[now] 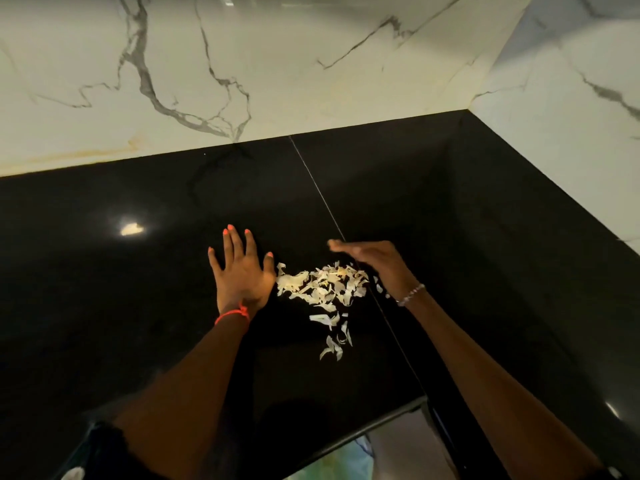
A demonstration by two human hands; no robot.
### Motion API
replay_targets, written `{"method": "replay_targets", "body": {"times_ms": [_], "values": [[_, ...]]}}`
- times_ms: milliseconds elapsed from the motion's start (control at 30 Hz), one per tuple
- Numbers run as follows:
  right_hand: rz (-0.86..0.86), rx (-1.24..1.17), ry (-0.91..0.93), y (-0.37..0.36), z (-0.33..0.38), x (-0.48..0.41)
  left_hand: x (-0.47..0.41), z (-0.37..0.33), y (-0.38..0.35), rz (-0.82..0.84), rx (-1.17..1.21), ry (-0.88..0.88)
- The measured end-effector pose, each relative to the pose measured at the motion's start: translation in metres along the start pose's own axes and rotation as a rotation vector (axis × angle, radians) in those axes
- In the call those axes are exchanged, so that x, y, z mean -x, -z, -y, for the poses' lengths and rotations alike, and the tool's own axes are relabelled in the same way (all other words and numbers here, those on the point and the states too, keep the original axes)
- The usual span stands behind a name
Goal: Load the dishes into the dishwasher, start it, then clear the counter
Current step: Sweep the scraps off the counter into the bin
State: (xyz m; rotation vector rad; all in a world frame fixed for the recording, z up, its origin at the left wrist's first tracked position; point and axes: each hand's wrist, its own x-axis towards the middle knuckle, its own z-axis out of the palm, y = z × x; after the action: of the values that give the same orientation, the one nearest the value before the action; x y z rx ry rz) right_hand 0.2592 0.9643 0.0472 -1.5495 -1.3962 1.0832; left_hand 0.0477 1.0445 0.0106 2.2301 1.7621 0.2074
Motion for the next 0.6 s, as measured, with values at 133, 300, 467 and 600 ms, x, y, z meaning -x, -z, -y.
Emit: {"method": "replay_targets", "body": {"times_ms": [133, 300, 467, 600], "values": [[-0.275, 0.200, -0.181, 0.010, -0.019, 0.022, 0.000, 0.001, -0.001, 0.000, 0.000, -0.012], [-0.061, 0.611, -0.058, -0.043, -0.018, 0.036, 0.000, 0.000, -0.001, -0.007, 0.049, -0.028], [-0.323, 0.146, -0.063, -0.037, -0.007, 0.057, 0.001, 0.002, 0.000, -0.029, 0.100, -0.066], [-0.489, 0.500, -0.392, -0.026, -0.021, 0.064, 0.001, 0.002, 0.000, -0.050, 0.151, -0.105]]}}
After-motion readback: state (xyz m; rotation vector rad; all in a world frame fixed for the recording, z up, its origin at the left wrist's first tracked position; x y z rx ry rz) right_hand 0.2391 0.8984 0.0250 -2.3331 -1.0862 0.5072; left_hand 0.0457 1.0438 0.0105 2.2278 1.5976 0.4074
